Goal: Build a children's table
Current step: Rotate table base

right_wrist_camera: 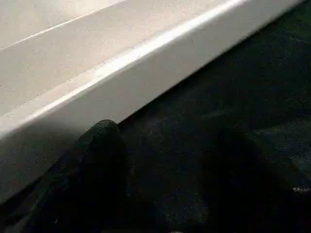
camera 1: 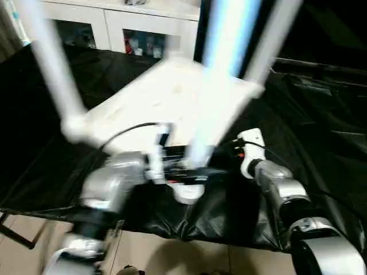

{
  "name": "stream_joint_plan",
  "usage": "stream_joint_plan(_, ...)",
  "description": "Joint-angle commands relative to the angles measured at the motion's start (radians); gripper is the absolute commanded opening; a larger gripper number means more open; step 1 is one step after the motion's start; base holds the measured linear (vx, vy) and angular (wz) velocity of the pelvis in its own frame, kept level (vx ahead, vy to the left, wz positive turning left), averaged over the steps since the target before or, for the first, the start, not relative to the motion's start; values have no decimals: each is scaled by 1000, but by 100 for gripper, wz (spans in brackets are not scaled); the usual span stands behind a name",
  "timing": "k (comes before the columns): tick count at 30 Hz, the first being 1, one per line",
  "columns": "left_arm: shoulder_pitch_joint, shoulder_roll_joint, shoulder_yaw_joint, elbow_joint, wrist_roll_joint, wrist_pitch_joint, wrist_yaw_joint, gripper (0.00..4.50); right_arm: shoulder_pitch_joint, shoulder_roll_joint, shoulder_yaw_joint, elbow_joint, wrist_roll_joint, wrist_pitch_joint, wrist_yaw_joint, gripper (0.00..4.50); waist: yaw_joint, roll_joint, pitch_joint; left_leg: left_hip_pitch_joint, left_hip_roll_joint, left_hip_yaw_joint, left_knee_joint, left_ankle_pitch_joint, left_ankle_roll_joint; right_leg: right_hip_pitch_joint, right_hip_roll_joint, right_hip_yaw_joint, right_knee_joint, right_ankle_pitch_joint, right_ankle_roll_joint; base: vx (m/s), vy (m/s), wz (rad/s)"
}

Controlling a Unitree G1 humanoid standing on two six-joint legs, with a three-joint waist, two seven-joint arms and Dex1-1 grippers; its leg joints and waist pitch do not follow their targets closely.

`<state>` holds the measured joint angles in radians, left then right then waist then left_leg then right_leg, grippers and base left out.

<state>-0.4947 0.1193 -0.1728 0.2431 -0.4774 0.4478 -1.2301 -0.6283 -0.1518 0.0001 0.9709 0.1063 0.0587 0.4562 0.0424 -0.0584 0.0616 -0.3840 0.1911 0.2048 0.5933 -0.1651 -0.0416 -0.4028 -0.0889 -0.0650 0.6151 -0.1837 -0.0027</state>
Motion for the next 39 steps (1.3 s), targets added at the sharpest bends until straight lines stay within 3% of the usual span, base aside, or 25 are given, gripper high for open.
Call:
stream_joint_plan(1, -56, -74, -56, 33, 49, -84, 62, 447, -23, 66, 57, 13, -7, -17, 56, 379, 11, 3, -72, 20, 42, -18, -68, -195, 9, 52, -60, 47, -66, -115, -247, 0, 0, 0)
stream_joint_plan(5, -86, -99, -53, 107, 132, -171, 163, 447, -23, 68, 53, 23, -12, -28, 51, 379, 5, 1, -73, 16, 42, -23, -70, -220, 12, 56, -61, 45, -68, -143, -237, 0, 0, 0)
stream_joint_plan(6, -123, -106, -38, 195, 210, -259, 287, 447, -24, 56, 34, 40, -19, -47, 27, 379, 4, 6, -74, 18, 43, -23, -69, -230, 10, 54, -59, 45, -72, -148, -231, 0, 0, 0)
stream_joint_plan(7, -135, -103, -33, 223, 234, -294, 321, 447, -23, 48, 25, 43, -18, -53, 17, 379, 6, 6, -74, 23, 42, -23, -68, -240, 11, 51, -58, 45, -74, -156, -227, 0, 0, 0)
stream_joint_plan(9, -139, -94, -31, 233, 236, -298, 323, 447, -22, 41, 15, 45, -17, -59, 13, 379, 9, 7, -76, 18, 44, -26, -69, -223, 9, 56, -62, 44, -68, -143, -230, 0, 0, 0)
stream_joint_plan(12, -155, -66, -32, 273, 298, -321, 385, 447, -5, 4, -3, 34, -16, -69, 20, 379, 15, 10, -77, 24, 45, -23, -66, -205, 25, 51, -58, 43, -64, -92, -253, 0, 0, 0)
stream_joint_plan(17, -102, 5, -50, 220, 302, -354, 272, 447, 60, -82, -3, -47, -8, -73, 118, 379, 36, 10, -76, 25, 45, -21, -66, -201, 33, 53, -59, 43, -61, -74, -260, 0, 0, 0)
stream_joint_plan(19, -73, 74, -83, 215, 312, -377, 181, 447, 115, -146, 23, -131, -8, -68, 234, 379, 39, 16, -75, 25, 43, -22, -67, -225, 27, 53, -59, 43, -66, -111, -251, 0, 0, 0)
stream_joint_plan(21, -60, 103, -95, 209, 308, -372, 136, 447, 138, -172, 37, -170, -8, -65, 283, 379, 44, 13, -72, 27, 45, -23, -70, -255, 22, 52, -59, 44, -70, -149, -231, 0, 0, 0)
stream_joint_plan(22, -58, 139, -116, 225, 338, -389, 117, 447, 166, -207, 53, -224, -7, -63, 340, 379, 44, 18, -73, 26, 46, -23, -71, -253, 19, 51, -59, 45, -69, -150, -233, 0, 0, 0)
stream_joint_plan(23, -58, 139, -116, 225, 338, -389, 117, 430, 166, -207, 53, -224, -7, -63, 340, 379, 49, 19, -74, 29, 48, -23, -70, -256, 18, 49, -57, 44, -69, -151, -228, 0, 0, 0)
stream_joint_plan(24, -63, 166, -130, 254, 364, -414, 100, 419, 197, -244, 68, -287, -4, -61, 391, 379, 49, 25, -73, 27, 48, -23, -71, -257, 15, 49, -57, 44, -68, -148, -233, 0, 0, 0)
stream_joint_plan(25, -65, 168, -131, 260, 366, -418, 100, 419, 202, -250, 69, -296, -3, -61, 398, 379, 53, 22, -72, 29, 48, -22, -71, -268, 14, 48, -55, 44, -71, -154, -226, 0, 0, 0)
stream_joint_plan(27, -81, 186, -137, 307, 394, -453, 93, 411, 235, -289, 74, -371, 16, -38, 452, 379, 56, 25, -72, 31, 46, -22, -71, -274, 14, 47, -54, 43, -73, -165, -221, 0, 0, 0)
stream_joint_plan(28, -111, 209, -150, 374, 435, -502, 93, 392, 275, -337, 73, -467, 45, 4, 516, 379, 58, 26, -71, 31, 47, -22, -71, -275, 17, 47, -55, 44, -73, -157, -225, 0, 0, 0)
stream_joint_plan(29, -111, 209, -150, 374, 435, -502, 93, 392, 275, -337, 73, -467, 45, 4, 516, 379, 66, 25, -72, 31, 47, -23, -71, -276, 23, 49, -54, 44, -73, -164, -211, 0, 0, 0)
stream_joint_plan(30, -119, 214, -152, 390, 443, -511, 97, 377, 284, -348, 72, -490, 50, 13, 529, 405, 66, 25, -74, 29, 49, -24, -71, -266, 22, 50, -59, 45, -69, -155, -213, 0, 0, 0)
stream_joint_plan(31, -132, 222, -157, 414, 451, -515, 89, 374, 297, -362, 65, -523, 64, 30, 547, 411, 67, 30, -73, 28, 47, -25, -71, -266, 20, 48, -60, 43, -70, -158, -221, 0, 0, 0)
stream_joint_plan(32, -132, 222, -157, 414, 451, -515, 89, 369, 297, -362, 65, -523, 64, 30, 547, 411, 68, 28, -73, 29, 48, -24, -71, -269, 20, 47, -59, 43, -72, -161, -221, 0, 0, 0)
stream_joint_plan(34, -171, 231, -153, 474, 443, -517, 56, 349, 342, -409, 55, -634, 117, 105, 611, 432, 75, 30, -74, 30, 48, -24, -70, -277, 22, 50, -59, 43, -72, -161, -226, 0, 0, 0)
stream_joint_plan(37, -197, 228, -146, 522, 439, -532, 27, 328, 375, -440, 59, -694, 136, 140, 650, 450, 77, 34, -73, 28, 48, -24, -69, -274, 26, 48, -61, 42, -73, -161, -233, 0, 0, 0)
stream_joint_plan(39, -220, 225, -148, 572, 447, -555, -3, 310, 399, -459, 61, -740, 150, 173, 666, 450, 80, 31, -73, 27, 47, -24, -68, -276, 26, 49, -64, 42, -77, -192, -226, 0, 0, 0)
